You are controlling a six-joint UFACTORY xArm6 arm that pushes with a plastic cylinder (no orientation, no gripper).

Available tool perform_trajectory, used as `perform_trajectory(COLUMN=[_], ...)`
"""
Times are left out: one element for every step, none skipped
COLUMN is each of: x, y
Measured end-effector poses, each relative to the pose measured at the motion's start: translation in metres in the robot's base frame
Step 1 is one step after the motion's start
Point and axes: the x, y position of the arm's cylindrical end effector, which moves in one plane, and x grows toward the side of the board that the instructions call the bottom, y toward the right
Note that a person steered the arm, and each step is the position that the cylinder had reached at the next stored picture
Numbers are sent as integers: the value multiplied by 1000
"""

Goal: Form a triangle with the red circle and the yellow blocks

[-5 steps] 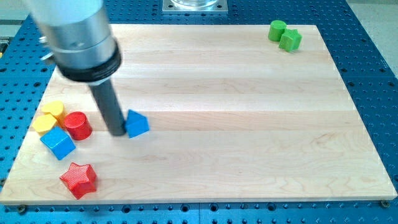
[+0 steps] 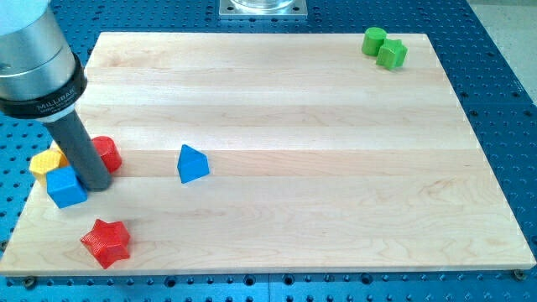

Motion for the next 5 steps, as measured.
perform_trajectory(x=[-29, -83, -115, -100, -78], y=[-4, 8, -7, -39, -87])
